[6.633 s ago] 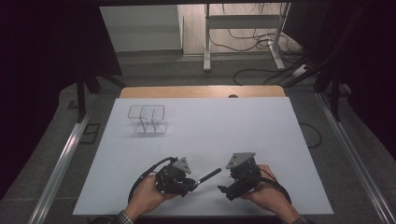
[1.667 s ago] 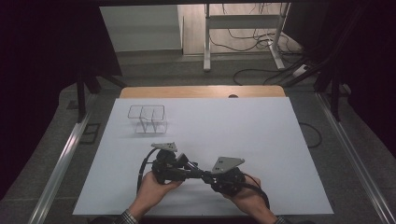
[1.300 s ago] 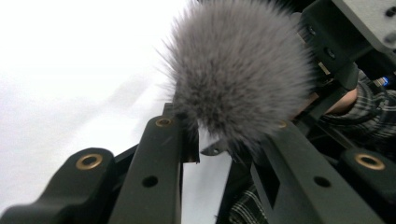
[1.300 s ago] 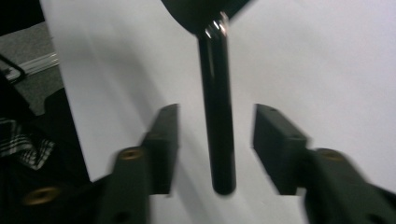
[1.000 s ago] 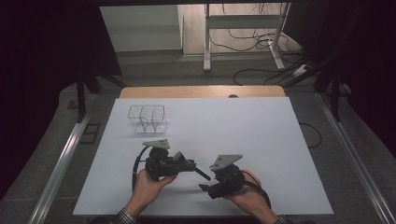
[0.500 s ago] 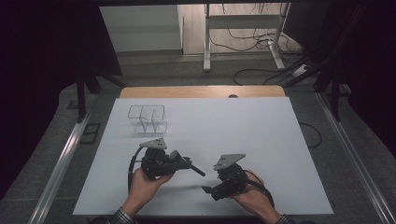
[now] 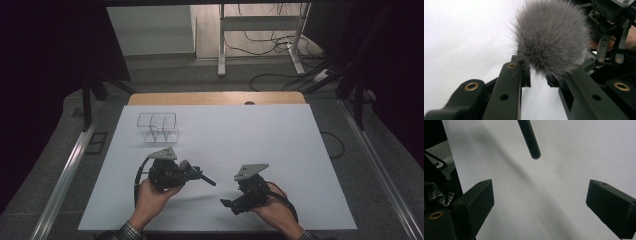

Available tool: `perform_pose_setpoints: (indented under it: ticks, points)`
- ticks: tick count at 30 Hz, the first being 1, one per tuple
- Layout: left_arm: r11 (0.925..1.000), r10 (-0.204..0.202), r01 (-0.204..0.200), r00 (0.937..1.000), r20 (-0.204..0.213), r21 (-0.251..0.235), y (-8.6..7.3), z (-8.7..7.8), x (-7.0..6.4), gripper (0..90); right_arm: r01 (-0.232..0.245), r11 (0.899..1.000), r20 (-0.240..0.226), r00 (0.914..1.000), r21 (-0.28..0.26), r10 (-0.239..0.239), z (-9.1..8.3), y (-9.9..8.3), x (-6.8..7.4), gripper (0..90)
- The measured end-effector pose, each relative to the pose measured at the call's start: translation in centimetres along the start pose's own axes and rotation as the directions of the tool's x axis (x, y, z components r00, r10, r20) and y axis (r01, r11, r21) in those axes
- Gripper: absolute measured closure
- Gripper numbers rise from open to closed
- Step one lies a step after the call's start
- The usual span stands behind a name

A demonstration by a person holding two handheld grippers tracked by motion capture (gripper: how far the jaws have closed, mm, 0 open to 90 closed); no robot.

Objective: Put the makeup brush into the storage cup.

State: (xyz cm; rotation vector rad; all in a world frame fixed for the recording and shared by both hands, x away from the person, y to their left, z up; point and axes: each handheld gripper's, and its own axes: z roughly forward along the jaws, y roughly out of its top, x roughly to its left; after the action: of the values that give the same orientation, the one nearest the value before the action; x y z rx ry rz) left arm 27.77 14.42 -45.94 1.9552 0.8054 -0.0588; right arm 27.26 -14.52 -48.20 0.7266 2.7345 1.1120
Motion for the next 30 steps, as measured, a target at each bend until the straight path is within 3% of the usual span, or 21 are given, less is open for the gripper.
perform_pose_setpoints:
  ticks: [6, 20, 30]
  points:
    - [0.9999, 0.013, -0.013, 0.9995, -0.029, -0.002, -0.1, -0.4, 0.1, 76.8, 0.001, 1.000, 0.011, 0.9999, 0.002, -0.001, -0.3, -0.3, -0.5, 5.0]
    - [0.9989, 0.047, -0.047, 0.9945, -0.094, 0.000, -0.2, -1.4, 0.2, 76.8, -0.050, 0.999, 0.045, 0.9977, -0.003, 0.050, -1.4, -1.4, -1.9, 0.4]
    - [0.9974, 0.072, -0.071, 0.9846, -0.159, 0.009, -0.2, -2.0, 0.3, 76.8, -0.054, 0.999, 0.077, 0.9955, -0.004, 0.054, -2.0, -2.1, -2.6, 0.0]
